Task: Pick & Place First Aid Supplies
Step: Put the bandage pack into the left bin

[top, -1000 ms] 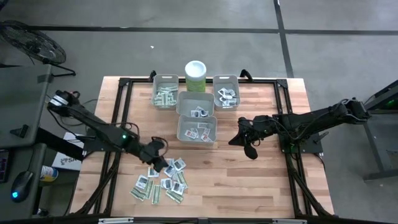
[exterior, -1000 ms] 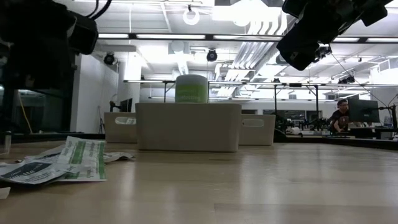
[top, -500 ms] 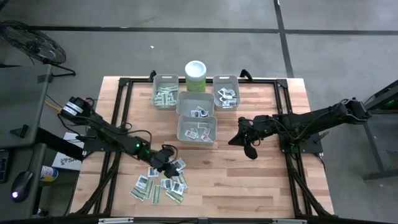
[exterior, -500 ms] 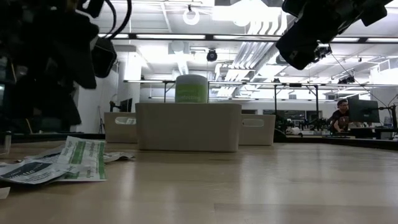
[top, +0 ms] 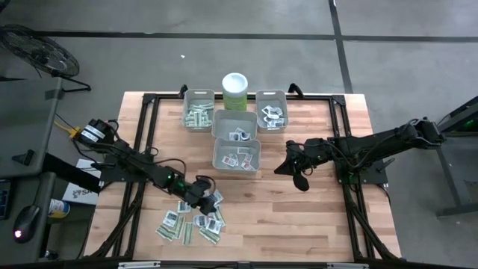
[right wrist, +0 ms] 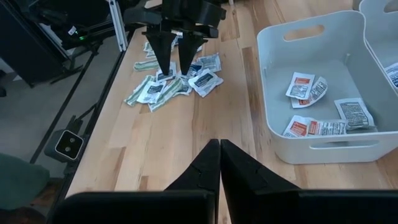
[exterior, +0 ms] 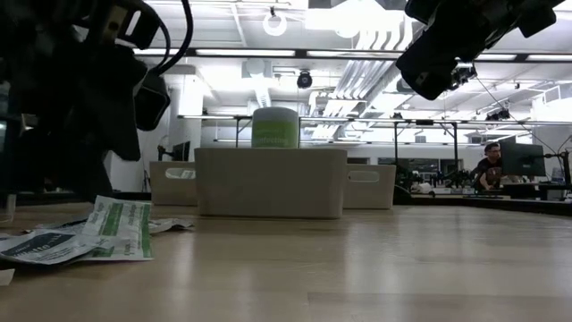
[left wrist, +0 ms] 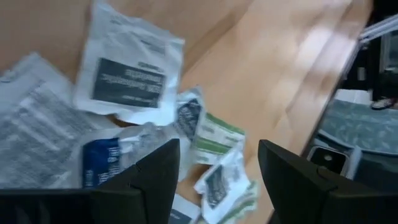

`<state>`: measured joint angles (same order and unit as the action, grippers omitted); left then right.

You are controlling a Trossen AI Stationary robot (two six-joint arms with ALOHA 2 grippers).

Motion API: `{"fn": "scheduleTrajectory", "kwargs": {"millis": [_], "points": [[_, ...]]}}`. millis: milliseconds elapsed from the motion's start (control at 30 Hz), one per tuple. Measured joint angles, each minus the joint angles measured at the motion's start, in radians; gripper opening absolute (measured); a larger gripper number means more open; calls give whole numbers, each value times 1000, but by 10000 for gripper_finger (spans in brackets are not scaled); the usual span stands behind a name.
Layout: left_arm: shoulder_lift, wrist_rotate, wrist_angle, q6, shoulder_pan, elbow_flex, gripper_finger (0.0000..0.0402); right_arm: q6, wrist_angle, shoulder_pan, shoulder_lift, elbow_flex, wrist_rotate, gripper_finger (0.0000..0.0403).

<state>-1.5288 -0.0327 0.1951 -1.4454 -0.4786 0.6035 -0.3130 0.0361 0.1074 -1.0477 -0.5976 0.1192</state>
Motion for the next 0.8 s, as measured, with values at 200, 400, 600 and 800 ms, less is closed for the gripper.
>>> {"fn": "scheduleTrajectory", "kwargs": {"millis": [200,400,600,800], "points": [[-37,19,38,-3,0,3,215,0,0,0,0,0,0,7],[-107,24,40,8,0,59,215,0,0,0,0,0,0,5],[-147,48,28,26,0,96,199,0,-1,0,0,0,0,7],[-150,53,6,16,0,98,116,0,-3,0,0,0,0,8]]}}
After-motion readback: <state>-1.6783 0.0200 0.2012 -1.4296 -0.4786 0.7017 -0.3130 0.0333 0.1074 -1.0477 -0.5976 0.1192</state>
